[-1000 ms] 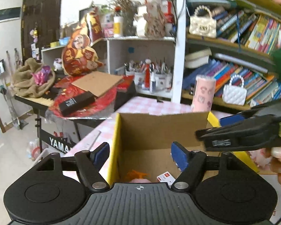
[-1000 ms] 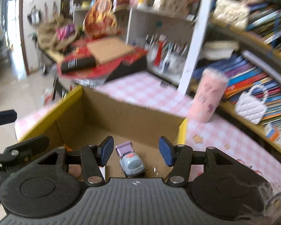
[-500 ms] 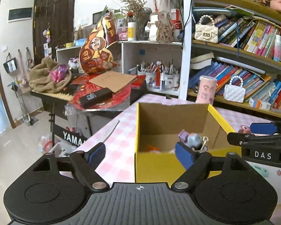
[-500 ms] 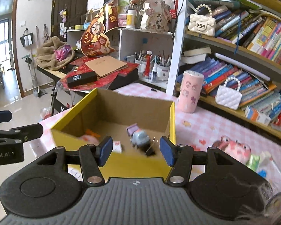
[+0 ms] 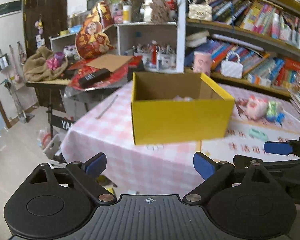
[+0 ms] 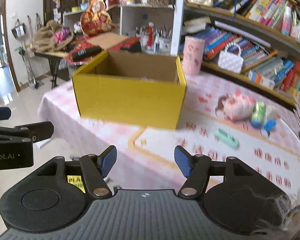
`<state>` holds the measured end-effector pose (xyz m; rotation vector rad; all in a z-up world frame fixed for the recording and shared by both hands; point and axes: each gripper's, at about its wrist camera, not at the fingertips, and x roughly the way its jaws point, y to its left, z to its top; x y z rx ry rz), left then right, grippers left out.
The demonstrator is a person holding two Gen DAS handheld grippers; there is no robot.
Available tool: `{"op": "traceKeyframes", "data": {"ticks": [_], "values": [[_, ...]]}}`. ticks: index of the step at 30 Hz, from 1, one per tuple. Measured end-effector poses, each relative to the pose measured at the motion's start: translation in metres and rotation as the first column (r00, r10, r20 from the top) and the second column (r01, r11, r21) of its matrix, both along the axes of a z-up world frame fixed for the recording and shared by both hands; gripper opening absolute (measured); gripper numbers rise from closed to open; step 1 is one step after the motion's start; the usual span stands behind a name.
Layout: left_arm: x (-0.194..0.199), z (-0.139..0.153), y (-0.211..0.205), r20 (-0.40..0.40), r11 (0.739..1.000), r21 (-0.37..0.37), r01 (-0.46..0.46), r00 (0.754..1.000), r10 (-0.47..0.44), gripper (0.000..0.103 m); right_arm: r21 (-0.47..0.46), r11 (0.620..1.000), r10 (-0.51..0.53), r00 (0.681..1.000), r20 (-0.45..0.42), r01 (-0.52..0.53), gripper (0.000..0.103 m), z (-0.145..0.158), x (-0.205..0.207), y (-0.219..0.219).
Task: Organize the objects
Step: 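Lift both open tools out of the box and move toward the toys on the mat, then grasp the mint-green toy with the left tool while the right tool grasps the blue block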
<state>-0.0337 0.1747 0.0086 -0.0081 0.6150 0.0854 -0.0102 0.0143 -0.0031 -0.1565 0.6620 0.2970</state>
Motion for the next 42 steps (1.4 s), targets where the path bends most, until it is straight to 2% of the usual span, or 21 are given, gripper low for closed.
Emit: {"op": "traceKeyframes", "data": {"ticks": [12, 14, 18, 33, 37, 42], "values": [[-0.008, -0.015, -0.017, -0.052, 0.992, -0.054, 0.118, 0.991, -0.121, 0.097, -0.036, 0.980, -0.199, 0.979, -0.048, 0.197, 0.070, -0.009, -0.025, -0.039], [-0.007, -0.015, -0.022, -0.044, 0.989, -0.055, 0.139, 0.989, -0.141, 0.097, -0.030, 0.972, -0.236, 0.970, -0.062, 0.235, 0.076, -0.011, -0.026, -0.048], [-0.002, -0.016, -0.033, -0.028, 0.980, -0.079, 0.182, 0.982, -0.185, 0.101, -0.028, 0.955, -0.297, 0.951, -0.082, 0.295, 0.077, -0.015, -0.028, -0.067], [0.040, -0.027, -0.125, -0.069, 0.916, -0.092, 0.391, 0.915, -0.398, 0.101, -0.041, 0.889, -0.458, 0.881, -0.116, 0.456, 0.082, -0.025, -0.021, -0.149], [0.054, -0.031, -0.151, -0.089, 0.904, -0.087, 0.419, 0.900, -0.426, 0.101, -0.040, 0.879, -0.476, 0.869, -0.133, 0.475, 0.082, -0.028, -0.009, -0.172], [0.073, -0.034, -0.177, -0.114, 0.902, -0.083, 0.424, 0.895, -0.432, 0.101, -0.038, 0.876, -0.481, 0.864, -0.150, 0.481, 0.082, -0.031, 0.010, -0.197]]}}
